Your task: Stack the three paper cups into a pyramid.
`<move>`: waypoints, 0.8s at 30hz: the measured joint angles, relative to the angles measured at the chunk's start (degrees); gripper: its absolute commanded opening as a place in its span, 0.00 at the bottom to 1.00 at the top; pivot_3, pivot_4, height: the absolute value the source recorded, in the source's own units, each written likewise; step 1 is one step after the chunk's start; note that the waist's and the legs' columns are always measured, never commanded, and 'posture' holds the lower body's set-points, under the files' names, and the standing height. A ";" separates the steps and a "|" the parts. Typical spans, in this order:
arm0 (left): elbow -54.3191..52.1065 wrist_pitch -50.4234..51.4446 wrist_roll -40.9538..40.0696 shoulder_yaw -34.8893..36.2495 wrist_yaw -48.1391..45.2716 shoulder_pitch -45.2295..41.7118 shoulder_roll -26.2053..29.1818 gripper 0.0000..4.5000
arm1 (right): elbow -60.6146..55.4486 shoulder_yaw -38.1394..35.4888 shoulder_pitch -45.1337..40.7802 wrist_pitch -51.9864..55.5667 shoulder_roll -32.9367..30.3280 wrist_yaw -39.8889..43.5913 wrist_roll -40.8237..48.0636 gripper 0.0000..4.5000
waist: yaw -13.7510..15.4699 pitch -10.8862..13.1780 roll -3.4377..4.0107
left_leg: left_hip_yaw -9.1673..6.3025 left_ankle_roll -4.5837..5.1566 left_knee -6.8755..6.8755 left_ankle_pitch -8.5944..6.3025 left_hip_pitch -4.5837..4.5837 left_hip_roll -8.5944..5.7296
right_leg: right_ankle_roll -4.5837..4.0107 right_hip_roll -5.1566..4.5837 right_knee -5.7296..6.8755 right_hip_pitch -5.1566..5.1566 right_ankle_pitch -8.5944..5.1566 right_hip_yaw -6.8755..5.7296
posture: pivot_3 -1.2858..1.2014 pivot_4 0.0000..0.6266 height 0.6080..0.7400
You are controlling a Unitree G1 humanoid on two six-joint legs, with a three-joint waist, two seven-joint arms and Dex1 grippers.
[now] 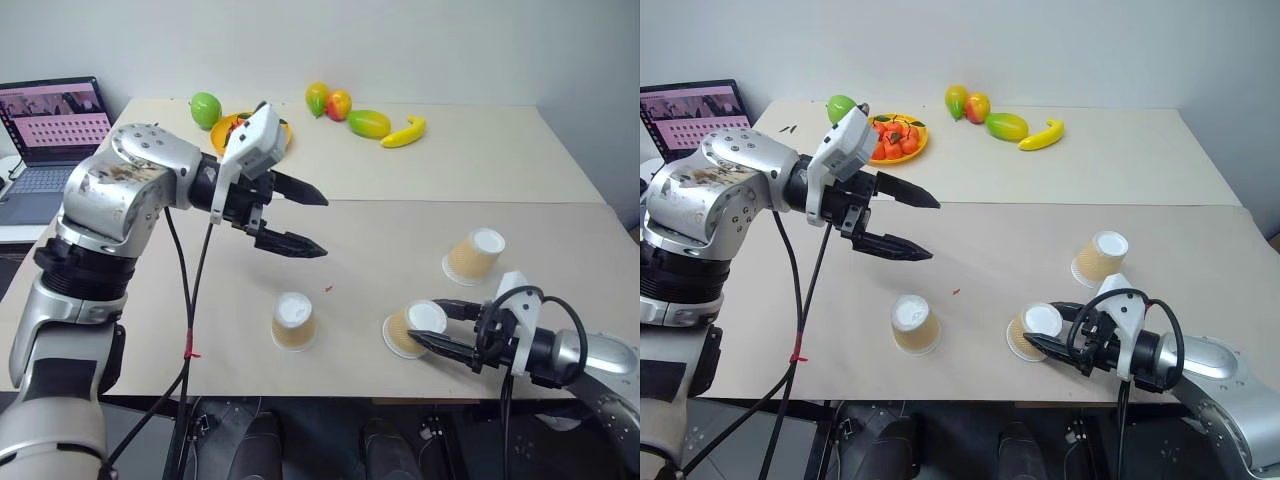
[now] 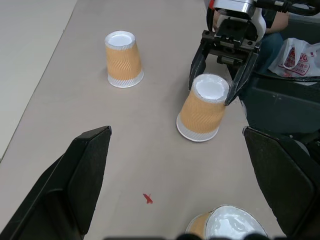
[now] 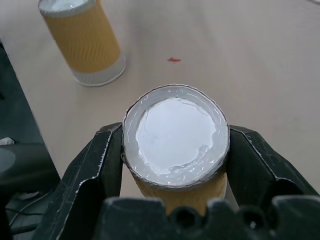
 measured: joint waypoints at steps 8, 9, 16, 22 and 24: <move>-3.13 1.25 -0.33 2.49 2.82 2.73 1.11 1.00 | 14.26 11.30 -23.21 1.26 1.06 3.04 -4.16 0.60 | -0.75 0.00 0.00 | -0.01 0.03 -0.05 0.01 0.00 0.01 | -0.01 0.01 0.01 -0.04 0.00 -0.01 | 0.52 0.24 0.94; -4.07 2.10 -0.48 3.29 3.73 3.55 1.33 1.00 | 17.53 14.42 -26.26 0.11 2.33 4.43 -6.12 0.60 | -0.96 0.01 0.00 | -0.01 0.04 -0.05 0.01 -0.02 0.00 | -0.01 0.01 0.02 -0.05 0.00 -0.01 | 0.52 0.24 0.94; -12.47 8.56 -3.85 8.67 9.53 8.92 3.82 1.00 | 36.35 25.43 -40.23 -9.25 11.49 10.69 -16.58 0.60 | -1.43 0.01 0.01 | -0.01 0.04 -0.12 0.01 0.01 0.01 | -0.01 0.01 0.07 -0.08 0.00 -0.01 | 0.52 0.24 0.94; -20.00 15.18 -8.43 14.66 14.97 15.28 6.05 1.00 | 45.92 28.38 -46.47 -15.19 17.14 16.12 -20.68 0.60 | -1.57 0.00 0.00 | -0.02 0.04 -0.14 0.01 0.11 0.03 | -0.03 0.03 0.11 -0.03 0.01 -0.02 | 0.52 0.24 0.94; -22.15 16.72 -9.84 16.20 17.15 17.24 6.26 1.00 | 48.13 28.55 -47.59 -16.75 17.85 17.81 -21.93 0.60 | -1.47 0.00 0.00 | -0.02 0.03 -0.13 0.01 0.15 0.03 | -0.03 0.04 0.13 0.00 0.01 -0.02 | 0.52 0.24 0.94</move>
